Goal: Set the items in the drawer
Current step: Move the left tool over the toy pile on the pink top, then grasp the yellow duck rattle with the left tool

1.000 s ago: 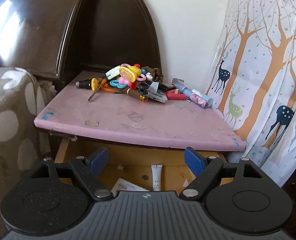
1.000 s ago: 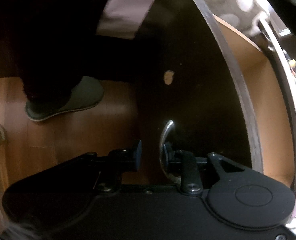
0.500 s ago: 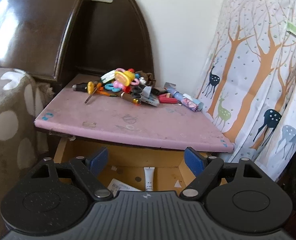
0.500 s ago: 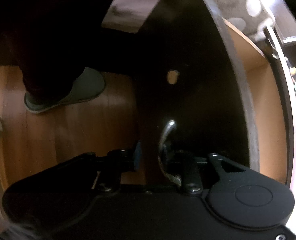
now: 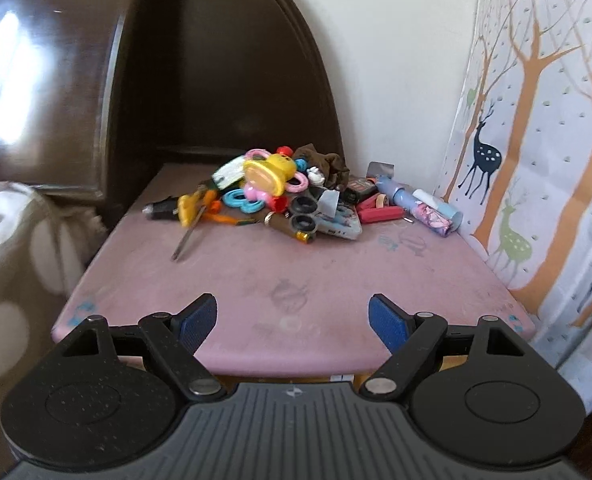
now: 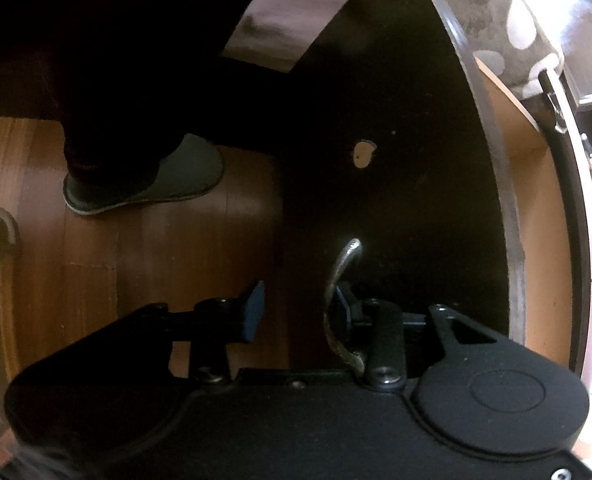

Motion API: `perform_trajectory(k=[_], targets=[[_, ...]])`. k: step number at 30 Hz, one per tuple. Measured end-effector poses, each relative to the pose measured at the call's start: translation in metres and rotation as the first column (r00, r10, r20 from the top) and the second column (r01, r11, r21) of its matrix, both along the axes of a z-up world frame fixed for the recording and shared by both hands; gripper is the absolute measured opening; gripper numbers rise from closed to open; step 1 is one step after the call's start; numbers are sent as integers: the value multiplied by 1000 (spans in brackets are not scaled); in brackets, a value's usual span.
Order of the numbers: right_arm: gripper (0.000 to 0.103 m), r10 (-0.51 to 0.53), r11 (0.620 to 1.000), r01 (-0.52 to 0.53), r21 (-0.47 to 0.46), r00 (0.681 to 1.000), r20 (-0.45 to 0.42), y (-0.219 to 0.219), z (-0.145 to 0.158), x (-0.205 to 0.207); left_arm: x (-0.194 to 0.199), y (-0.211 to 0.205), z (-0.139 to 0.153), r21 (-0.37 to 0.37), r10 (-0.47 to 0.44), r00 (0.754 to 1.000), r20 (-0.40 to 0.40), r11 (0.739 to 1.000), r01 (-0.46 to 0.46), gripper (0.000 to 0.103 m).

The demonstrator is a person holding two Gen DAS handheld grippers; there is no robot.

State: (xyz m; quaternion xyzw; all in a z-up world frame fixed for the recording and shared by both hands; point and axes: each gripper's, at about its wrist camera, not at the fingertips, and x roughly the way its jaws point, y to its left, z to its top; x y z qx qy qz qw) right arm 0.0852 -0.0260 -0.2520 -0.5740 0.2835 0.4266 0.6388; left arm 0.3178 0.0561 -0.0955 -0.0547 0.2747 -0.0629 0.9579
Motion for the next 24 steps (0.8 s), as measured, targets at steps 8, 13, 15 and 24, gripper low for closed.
perform_trajectory(k=[8,13,15,24], targets=[[53,64,998,-64,2,997,32,-4,-10,-8,76,-30,-4,75,-17,1000,-25,997,18,83],[53,75,997,-75,14,997,34,-4,-9,-7,116,-44,-4,125,-25,999,-37,992,30,78],[53,85,996,-86,13,996,40,-4,-11,-7,129,-48,-3,135,-24,999,-40,990,29,77],[53,98,995,-99,20,994,52,-1,-13,-7,162,-38,15,156,72,997,0,985,-71,77]])
